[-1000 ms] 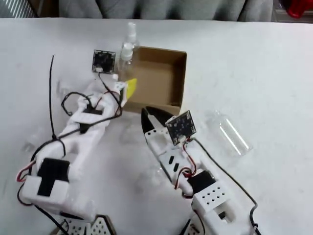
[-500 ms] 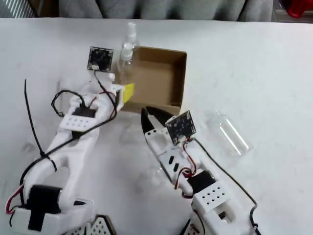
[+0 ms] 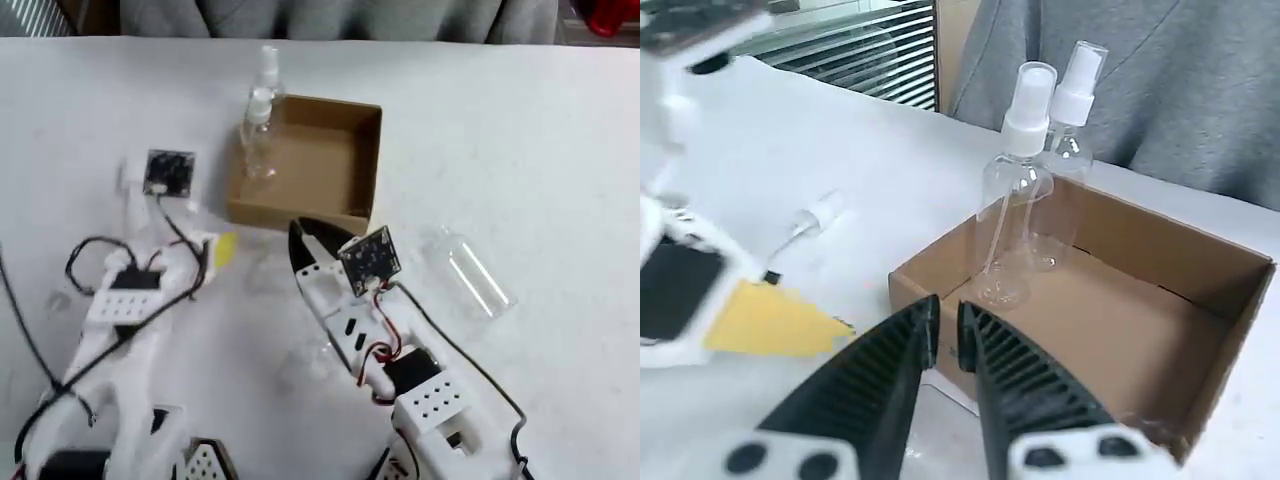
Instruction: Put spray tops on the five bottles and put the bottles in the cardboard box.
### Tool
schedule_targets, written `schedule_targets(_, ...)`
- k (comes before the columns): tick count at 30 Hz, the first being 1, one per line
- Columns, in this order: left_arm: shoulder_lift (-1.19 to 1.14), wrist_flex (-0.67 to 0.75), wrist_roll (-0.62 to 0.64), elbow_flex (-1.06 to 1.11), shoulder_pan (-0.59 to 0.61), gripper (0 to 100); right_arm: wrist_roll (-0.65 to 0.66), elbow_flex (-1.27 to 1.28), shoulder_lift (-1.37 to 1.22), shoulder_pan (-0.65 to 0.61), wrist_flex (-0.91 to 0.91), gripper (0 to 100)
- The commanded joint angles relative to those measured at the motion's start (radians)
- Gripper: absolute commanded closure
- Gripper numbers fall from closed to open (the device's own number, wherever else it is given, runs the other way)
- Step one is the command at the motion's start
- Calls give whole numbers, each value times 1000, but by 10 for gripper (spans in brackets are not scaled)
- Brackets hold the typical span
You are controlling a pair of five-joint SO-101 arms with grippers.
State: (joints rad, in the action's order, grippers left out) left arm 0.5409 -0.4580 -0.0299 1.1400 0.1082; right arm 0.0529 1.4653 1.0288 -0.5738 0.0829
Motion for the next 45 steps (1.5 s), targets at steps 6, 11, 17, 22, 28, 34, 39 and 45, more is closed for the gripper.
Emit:
schedule_targets(6,222,0,-8,181,42,718,12,-29,15,15,8,983)
schedule_targets(11,220,0,-9,198,42,718,78,-41,22,41,-134,984)
schedule_targets(17,226,-2,-9,215,47,718,80,-57,18,203,-309,984)
schedule_targets(22,226,0,-43,213,44,841,8,-172,12,325,-458,984)
schedule_targets(28,226,0,-80,213,41,963,-20,-362,12,357,-791,984)
schedule_targets(34,226,0,-83,218,41,958,-18,-489,12,403,-1112,984)
schedule_targets(39,226,-2,-84,218,39,959,-17,-512,-5,397,-1247,984)
schedule_targets(45,226,-8,-86,219,19,958,-18,-522,-156,404,-1253,984)
